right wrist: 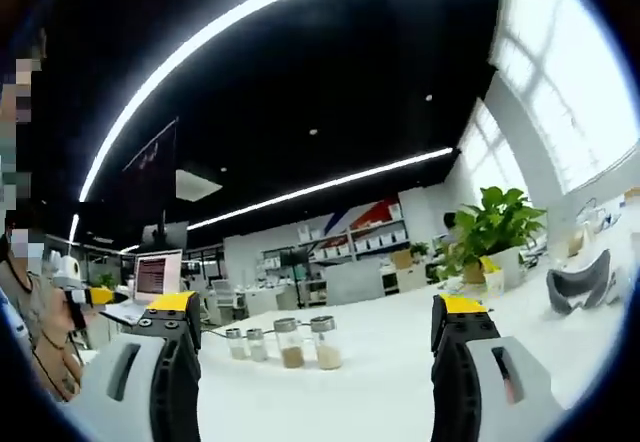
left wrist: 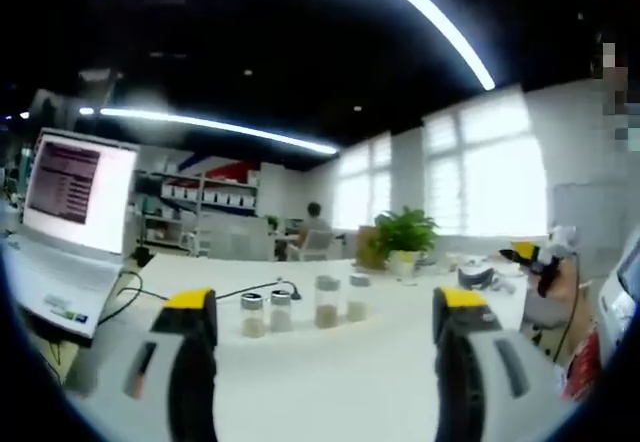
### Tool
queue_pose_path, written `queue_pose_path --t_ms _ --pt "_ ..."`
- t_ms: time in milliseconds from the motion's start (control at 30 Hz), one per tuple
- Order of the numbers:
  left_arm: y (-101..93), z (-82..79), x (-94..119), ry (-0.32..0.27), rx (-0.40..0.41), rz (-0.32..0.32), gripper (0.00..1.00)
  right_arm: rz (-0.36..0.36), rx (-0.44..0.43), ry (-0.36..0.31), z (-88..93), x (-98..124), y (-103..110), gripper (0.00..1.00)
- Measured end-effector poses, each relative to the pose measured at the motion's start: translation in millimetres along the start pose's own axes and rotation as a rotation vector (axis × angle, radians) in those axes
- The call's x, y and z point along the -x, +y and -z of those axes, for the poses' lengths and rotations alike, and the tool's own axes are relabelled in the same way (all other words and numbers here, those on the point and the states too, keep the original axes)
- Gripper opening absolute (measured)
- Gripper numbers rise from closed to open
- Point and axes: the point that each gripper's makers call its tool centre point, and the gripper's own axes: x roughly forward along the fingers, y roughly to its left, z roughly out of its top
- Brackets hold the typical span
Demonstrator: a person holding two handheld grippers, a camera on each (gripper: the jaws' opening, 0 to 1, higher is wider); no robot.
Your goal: Rotate the seasoning bottle until the label or dispensing opening points toward the visible target arrow and the bottle remains upright within the marked orientation range
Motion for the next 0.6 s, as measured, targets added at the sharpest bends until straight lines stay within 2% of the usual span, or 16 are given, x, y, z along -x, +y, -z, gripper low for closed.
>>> queue_pose_path --t_ms 100,300,433,533,600 --pt "-1.7 2.0 -0.1 0.012 -0.004 0.016 0.94 -0.043 0.011 0.032 4.3 -10.9 9.9 0.99" --pt "-2.4 8.7 -2.4 0.041 0.014 0.026 0.94 -0.064 0.039 0.026 -3.6 -29.8 13.1 0.97" --pt "-9.0 4.5 -2.4 0.017 0.037 0.052 0.93 -0.103 0.031 0.053 -2.8 -44.1 17.0 0.86" --pt "-10.0 5.0 -2.2 0.019 0.039 0.057 0.93 -0.128 0.039 0.07 -2.5 -55.5 24.5 0.87" --pt "-9.2 6.4 -1.1 0.022 0.041 0.058 0.92 -0.146 0.084 0.096 -2.4 -63.7 30.0 0.87"
